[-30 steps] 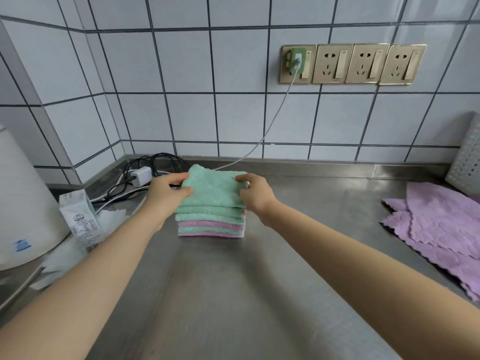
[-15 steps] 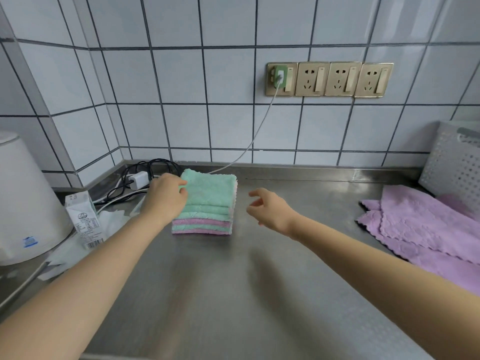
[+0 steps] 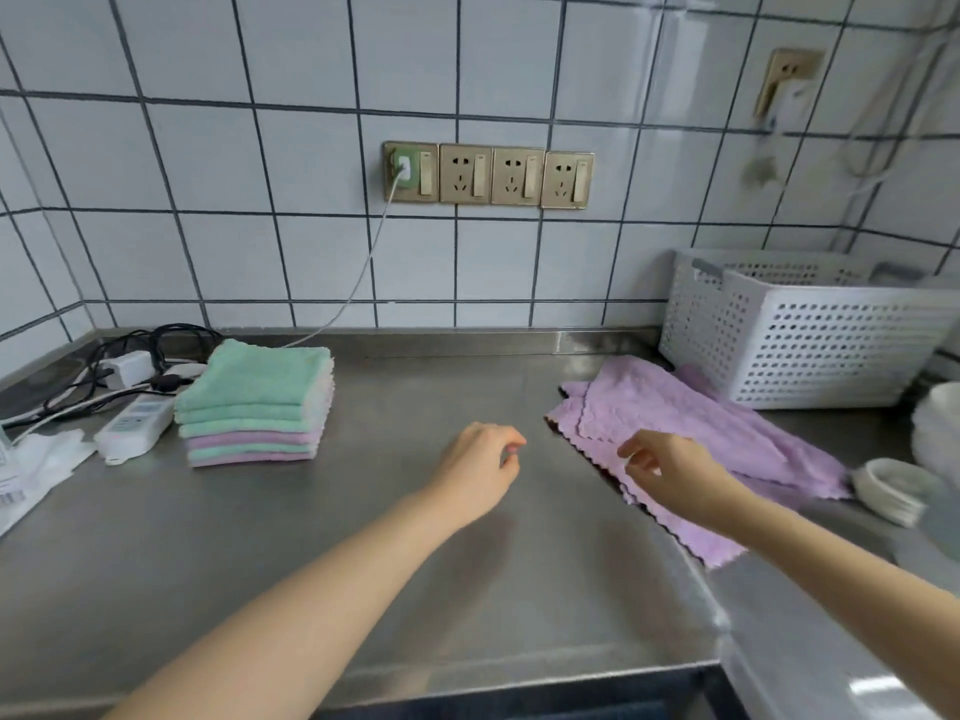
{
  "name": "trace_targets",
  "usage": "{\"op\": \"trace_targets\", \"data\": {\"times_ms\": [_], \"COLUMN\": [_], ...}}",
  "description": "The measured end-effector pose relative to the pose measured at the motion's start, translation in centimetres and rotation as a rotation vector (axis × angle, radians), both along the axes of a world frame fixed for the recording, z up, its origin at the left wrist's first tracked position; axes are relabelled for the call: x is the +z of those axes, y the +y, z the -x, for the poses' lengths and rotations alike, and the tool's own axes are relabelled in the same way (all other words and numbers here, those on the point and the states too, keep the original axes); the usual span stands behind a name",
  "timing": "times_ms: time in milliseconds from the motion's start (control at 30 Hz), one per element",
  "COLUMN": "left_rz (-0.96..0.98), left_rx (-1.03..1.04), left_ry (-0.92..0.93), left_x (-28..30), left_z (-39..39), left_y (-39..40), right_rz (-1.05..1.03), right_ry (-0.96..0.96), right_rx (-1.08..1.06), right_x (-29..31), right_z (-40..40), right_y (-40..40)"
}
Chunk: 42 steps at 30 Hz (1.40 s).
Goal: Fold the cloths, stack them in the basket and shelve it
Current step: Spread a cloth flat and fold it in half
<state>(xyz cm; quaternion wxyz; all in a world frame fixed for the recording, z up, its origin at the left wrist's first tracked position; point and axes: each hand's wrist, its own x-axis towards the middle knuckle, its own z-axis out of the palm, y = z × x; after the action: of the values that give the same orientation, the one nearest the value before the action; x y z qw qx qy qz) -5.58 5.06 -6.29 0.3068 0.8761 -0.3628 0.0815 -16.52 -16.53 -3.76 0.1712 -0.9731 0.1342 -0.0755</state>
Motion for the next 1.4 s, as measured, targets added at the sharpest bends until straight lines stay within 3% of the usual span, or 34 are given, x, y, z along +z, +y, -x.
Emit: {"op": "trace_targets", "data": {"times_ms": [300,500,600,667,733,800,900,1000,1067,1167,1233,1400], "left_rz": [-0.094,-0.265,-0.320,-0.323,-0.263,-0.120,-0.040,0.185,0.292,0.358,0.393,0.568], "left_rx": [-0.167,-0.237,-0.231,-0.192,-0.166,-0.126,-0.054,0.024,0.043,0.084,0.115,0.150], "left_ry": [0.025,-0.048,-0.004,0.070,0.148,0.219,0.133,0.048,0.106,0.151,0.111,0.006], "left_x": [-0.3,-0.6,-1.1,-1.3,-1.3,-0.9,-0.1,0.1,0.4,1.6,3.1,8.9], "left_z": [2.1,0.9,0.5,0.4,0.0,-0.6,-1.5,-2.7,-3.3,-4.5,-5.3,-5.3], "left_y": [-11.2,-15.4,-16.8,-17.2,-17.7,-18.4,-18.9,-17.4,-15.6,-12.8,-11.2,-7.9], "right_rz": [0.175,0.567,0.563,0.457,0.411,0.601,0.821,0.807,0.695,0.664,0.634,0.547], "right_ry": [-0.015,0.041,0.121,0.115,-0.048,-0.290,-0.500,-0.592,-0.553,-0.142,-0.035,-0.456], "right_rx": [-0.169,-0.099,-0.143,-0.200,-0.183,-0.023,0.270,0.357,0.313,0.100,-0.045,-0.170], "right_x": [-3.1,-3.6,-2.5,-1.0,0.3,1.2,1.7,2.1,3.1,4.5,5.2,8.7], "right_z": [0.5,-1.2,-2.0,-2.8,-3.5,-4.0,-4.4,-4.2,-3.3,-2.0,-1.5,-1.5], "right_y": [-9.7,-11.3,-11.3,-11.2,-10.8,-9.7,-7.0,-5.2,-4.6,-4.9,-5.4,-4.6]}}
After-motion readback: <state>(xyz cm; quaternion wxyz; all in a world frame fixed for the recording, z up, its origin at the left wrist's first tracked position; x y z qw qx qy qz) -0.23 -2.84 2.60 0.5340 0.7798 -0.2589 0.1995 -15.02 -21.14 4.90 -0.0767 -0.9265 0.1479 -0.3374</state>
